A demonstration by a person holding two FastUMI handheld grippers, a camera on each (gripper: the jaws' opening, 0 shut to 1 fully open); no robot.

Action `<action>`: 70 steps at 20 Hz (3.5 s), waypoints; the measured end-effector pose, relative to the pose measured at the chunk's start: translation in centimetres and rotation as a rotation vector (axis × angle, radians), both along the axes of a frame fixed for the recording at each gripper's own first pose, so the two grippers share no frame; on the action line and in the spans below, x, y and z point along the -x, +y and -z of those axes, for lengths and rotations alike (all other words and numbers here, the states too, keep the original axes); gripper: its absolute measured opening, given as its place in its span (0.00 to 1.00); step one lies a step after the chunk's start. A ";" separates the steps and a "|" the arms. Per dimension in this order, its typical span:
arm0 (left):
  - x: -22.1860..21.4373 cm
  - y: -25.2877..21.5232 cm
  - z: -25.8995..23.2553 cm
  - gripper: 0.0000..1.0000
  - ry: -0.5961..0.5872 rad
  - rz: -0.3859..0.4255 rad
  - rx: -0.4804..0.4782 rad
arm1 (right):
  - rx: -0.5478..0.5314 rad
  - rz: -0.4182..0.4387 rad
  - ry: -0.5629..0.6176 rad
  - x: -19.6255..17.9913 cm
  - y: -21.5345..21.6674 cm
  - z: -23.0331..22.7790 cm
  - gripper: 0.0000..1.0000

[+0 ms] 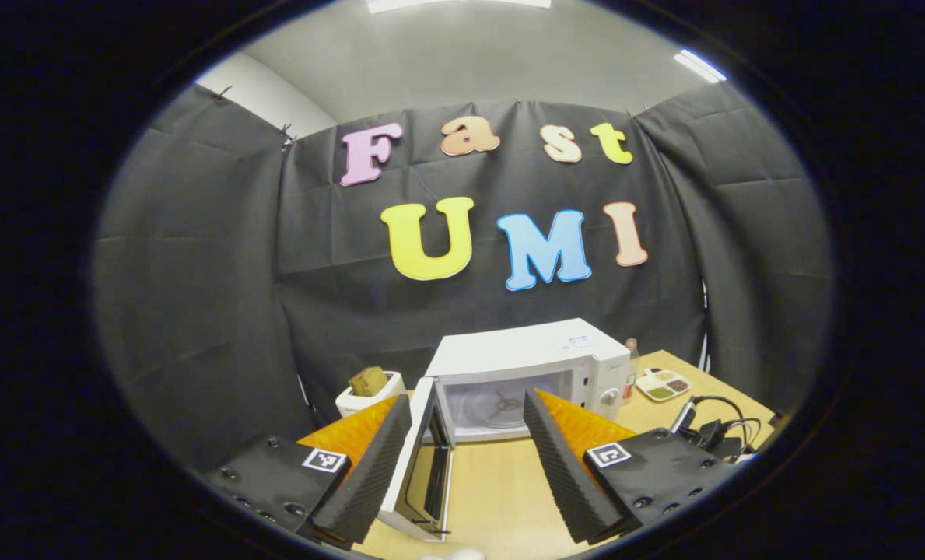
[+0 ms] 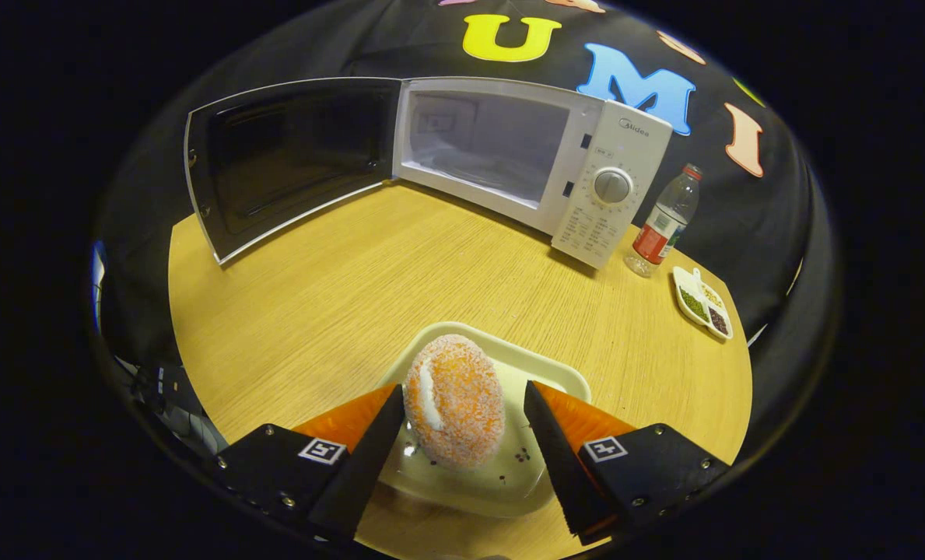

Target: Open the microwave oven with the left hand, put the food in, and close the microwave oven.

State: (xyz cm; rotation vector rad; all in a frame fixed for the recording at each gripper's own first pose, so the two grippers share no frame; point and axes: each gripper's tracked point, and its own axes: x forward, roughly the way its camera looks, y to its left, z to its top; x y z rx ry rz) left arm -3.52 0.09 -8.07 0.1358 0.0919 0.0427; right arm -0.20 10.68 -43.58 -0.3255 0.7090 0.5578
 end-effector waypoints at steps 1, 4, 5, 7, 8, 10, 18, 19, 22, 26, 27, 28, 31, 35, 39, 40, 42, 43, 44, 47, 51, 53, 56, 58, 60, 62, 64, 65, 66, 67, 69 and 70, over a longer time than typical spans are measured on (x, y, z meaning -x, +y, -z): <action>-0.2 -0.2 0.0 1.00 0.000 0.004 -0.006 | -0.010 -0.003 0.014 0.0 0.1 0.2 0.95; -0.4 -0.3 -0.3 1.00 -0.004 0.007 -0.031 | -0.008 -0.013 0.062 0.1 0.3 1.1 0.89; -0.6 -0.4 -0.4 1.00 -0.007 0.009 -0.037 | -0.012 -0.020 0.065 0.1 0.3 1.0 0.78; -1.0 -0.1 -0.1 1.00 -0.006 0.006 -0.048 | -0.012 -0.016 0.088 0.0 0.2 0.9 0.72; -1.1 0.0 0.1 1.00 -0.004 0.004 -0.051 | -0.024 -0.009 0.107 -0.1 0.2 0.8 0.66; -1.3 0.4 0.2 1.00 0.002 0.002 -0.044 | -0.069 0.009 0.142 0.0 0.7 -0.1 0.63; -0.5 4.4 2.2 1.00 0.036 -0.049 -0.021 | -0.573 0.231 0.190 -6.6 8.2 -11.0 0.63; -0.3 4.8 2.5 1.00 0.035 -0.055 -0.010 | -0.625 0.258 0.179 -8.3 9.1 -11.9 0.63; -0.9 6.4 3.9 0.92 0.034 -0.074 -0.007 | -0.711 0.343 0.147 -13.1 12.3 -12.3 0.63; -1.7 7.7 5.4 1.00 0.043 -0.063 0.003 | -0.838 0.486 0.116 -18.8 17.4 -12.0 0.63; -1.9 8.0 5.6 1.00 0.047 -0.064 0.005 | -0.848 0.525 0.091 -20.4 18.2 -11.7 0.63; -1.9 8.4 5.8 0.96 0.048 -0.062 0.006 | -0.853 0.561 0.065 -21.9 18.7 -11.5 0.63; -1.7 9.5 7.0 0.92 0.053 -0.062 0.010 | -0.872 0.668 -0.018 -26.0 19.6 -11.0 0.63; -1.2 10.8 7.8 0.96 0.054 -0.066 -0.036 | -0.849 0.774 -0.100 -29.6 19.5 -10.0 0.63; -1.5 11.3 8.6 1.00 0.059 -0.061 -0.061 | -0.800 0.904 -0.133 -32.3 18.7 -7.7 0.66; -1.5 11.5 8.8 1.00 0.061 -0.062 -0.055 | -0.822 0.905 -0.141 -32.5 18.9 -7.8 0.67; -1.3 11.8 8.7 1.00 0.058 -0.066 -0.035 | -0.771 0.899 -0.168 -32.2 18.6 -7.9 0.76; -1.3 11.8 8.4 1.00 0.054 -0.070 -0.026 | -0.751 0.887 -0.173 -31.9 18.6 -7.9 0.79; -1.3 12.0 8.3 1.00 0.050 -0.075 -0.021 | -0.729 0.884 -0.173 -31.5 18.3 -7.9 0.86; -1.1 12.8 7.3 0.99 0.034 -0.101 -0.033 | -0.678 0.856 -0.162 -29.6 17.4 -8.3 0.98; -0.1 13.0 6.3 1.00 0.003 -0.108 -0.058 | -0.623 0.778 -0.179 -25.5 15.7 -10.8 0.98; 0.0 12.6 5.5 0.97 -0.016 -0.100 -0.057 | -0.572 0.698 -0.225 -22.7 14.3 -13.4 0.98; 0.2 12.0 4.5 1.00 -0.047 -0.087 -0.053 | -0.535 0.597 -0.287 -18.4 11.4 -17.8 0.98; -0.1 12.1 4.6 1.00 -0.030 -0.098 -0.061 | -0.497 0.564 -0.313 -15.6 8.2 -20.6 0.98; 0.2 12.3 4.8 1.00 -0.029 -0.102 -0.045 | -0.500 0.549 -0.381 -13.6 4.7 -24.3 0.98; 0.5 12.5 5.2 0.96 -0.022 -0.107 -0.037 | -0.504 0.538 -0.410 -11.0 1.5 -27.3 0.98; 0.8 13.3 5.4 0.94 -0.024 -0.124 -0.056 | -0.493 0.550 -0.437 -9.5 -1.8 -28.8 0.98; 1.0 13.6 5.7 0.92 -0.021 -0.125 -0.062 | -0.492 0.555 -0.460 -8.8 -3.5 -29.8 0.98; 1.5 14.0 6.1 0.92 -0.020 -0.132 -0.064 | -0.489 0.561 -0.483 -8.1 -4.9 -30.6 0.98; 1.7 14.5 6.7 0.96 -0.010 -0.139 -0.060 | -0.475 0.572 -0.498 -7.4 -6.3 -30.7 0.98; 2.5 15.8 8.5 0.92 -0.002 -0.157 -0.027 | -0.458 0.586 -0.459 -5.8 -7.7 -30.0 0.98; 3.1 16.7 9.7 1.00 0.014 -0.179 -0.010 | -0.454 0.594 -0.438 -4.9 -8.2 -29.7 0.98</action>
